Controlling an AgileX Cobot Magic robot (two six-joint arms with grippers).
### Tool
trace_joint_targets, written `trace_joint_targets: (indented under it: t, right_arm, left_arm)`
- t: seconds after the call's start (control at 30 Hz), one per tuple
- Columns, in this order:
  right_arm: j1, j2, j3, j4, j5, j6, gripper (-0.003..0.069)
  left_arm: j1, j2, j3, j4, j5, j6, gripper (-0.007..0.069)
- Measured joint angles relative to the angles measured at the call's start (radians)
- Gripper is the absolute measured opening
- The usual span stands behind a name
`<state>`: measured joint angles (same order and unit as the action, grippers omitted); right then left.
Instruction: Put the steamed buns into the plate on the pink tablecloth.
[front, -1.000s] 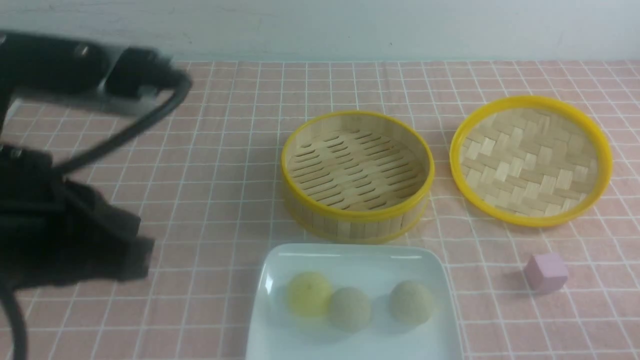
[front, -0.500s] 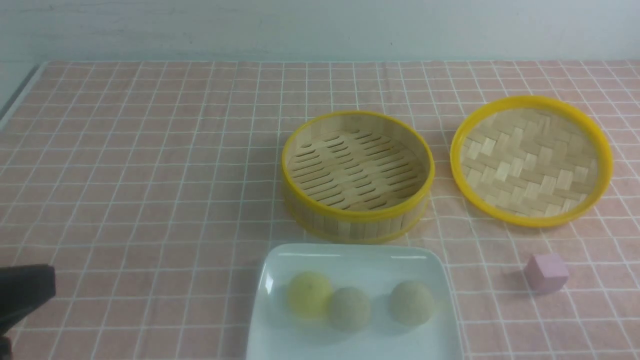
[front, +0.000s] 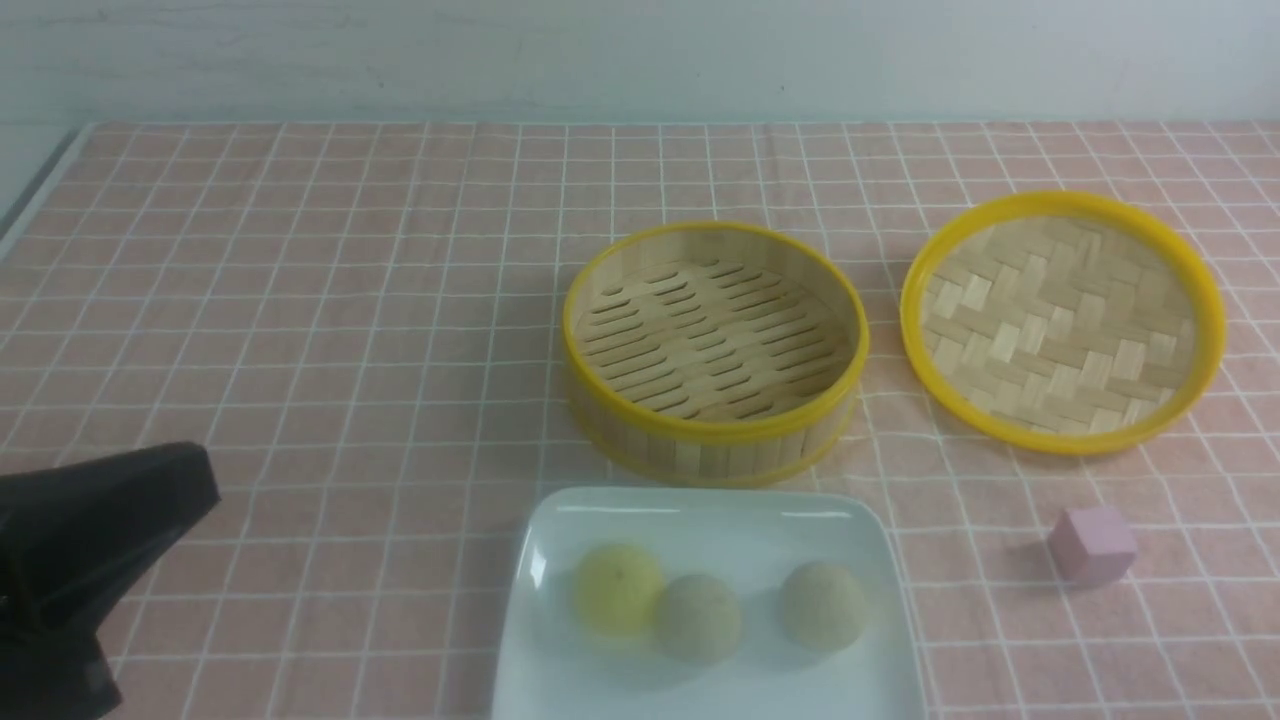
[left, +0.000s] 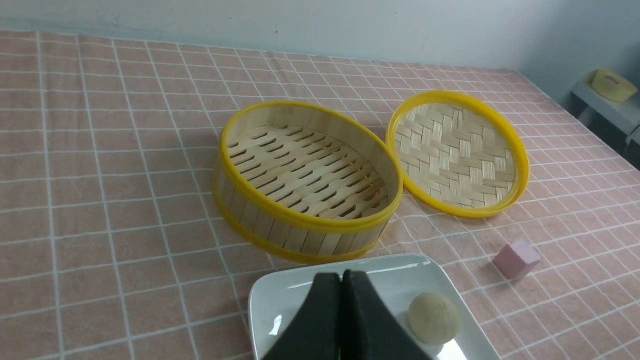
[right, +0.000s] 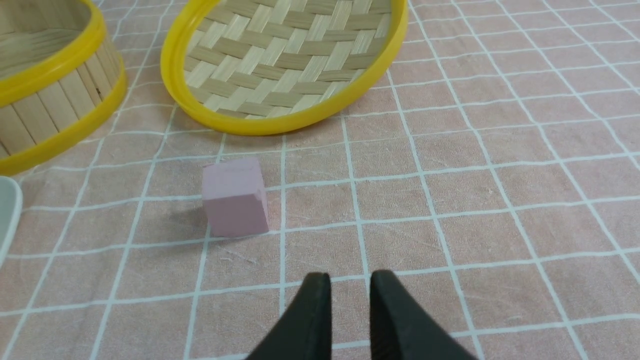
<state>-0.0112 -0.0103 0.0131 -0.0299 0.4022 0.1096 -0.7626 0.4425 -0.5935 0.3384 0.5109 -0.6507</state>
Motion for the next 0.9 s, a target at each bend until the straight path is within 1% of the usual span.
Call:
trace_joint_targets:
  t: [0.23,0.37,0.43,0.47,0.5,0.53,0.57,0.63,0.67,0.7,0.73,0.77,0.8,0.83,0.9]
  right_arm:
    - [0.000,0.000,0.000,0.000,0.000,0.000,0.0106]
    - [0.000,0.000,0.000,0.000,0.000,0.000,0.0113]
    - [0.000,0.000,0.000,0.000,0.000,0.000,0.0115]
    - [0.000,0.000,0.000,0.000,0.000,0.000,0.0115]
    - [0.000,0.000,0.000,0.000,0.000,0.000,0.0115]
    - [0.000,0.000,0.000,0.000,0.000,0.000,0.0117]
    - [0.000,0.000,0.000,0.000,0.000,0.000,0.0118]
    - [0.000,0.000,0.000,0.000,0.000,0.000,0.0123]
    - [-0.001,0.000,0.000,0.000,0.000,0.000,0.0125]
    - [-0.001,0.000,0.000,0.000,0.000,0.000,0.0126]
    - [-0.001,0.000,0.000,0.000,0.000,0.000,0.0128]
    - [-0.001,0.000,0.000,0.000,0.000,0.000,0.0129]
    - [-0.001,0.000,0.000,0.000,0.000,0.000,0.0132]
    - [-0.001,0.000,0.000,0.000,0.000,0.000,0.0133]
    - [-0.001,0.000,0.000,0.000,0.000,0.000,0.0133]
  left_arm:
    - [0.000,0.000,0.005,0.000,0.063,0.000,0.0013]
    - [0.003,-0.003,0.046,-0.001,0.068,0.006,0.0018]
    - [0.037,-0.026,0.113,-0.015,0.044,0.014,0.0020]
    - [0.072,-0.044,0.143,-0.028,0.027,0.022,0.0020]
    - [0.078,-0.052,0.155,-0.035,0.021,0.026,0.0021]
    - [0.141,-0.096,0.206,-0.060,0.000,0.058,0.0023]
    - [0.150,-0.103,0.212,-0.068,-0.004,0.072,0.0023]
    - [0.262,-0.186,0.286,-0.123,-0.034,0.195,0.0026]
    - [0.321,-0.230,0.335,-0.162,-0.051,0.299,0.0027]
    - [0.359,-0.259,0.357,-0.180,-0.058,0.345,0.0029]
    - [0.416,-0.302,0.408,-0.223,-0.078,0.442,0.0030]
    - [0.452,-0.328,0.437,-0.248,-0.089,0.486,0.0030]
    - [0.503,-0.360,0.470,-0.277,-0.101,0.524,0.0030]
    - [0.526,-0.382,0.495,-0.296,-0.109,0.542,0.0031]
    - [0.576,-0.411,0.527,-0.315,-0.117,0.552,0.0033]
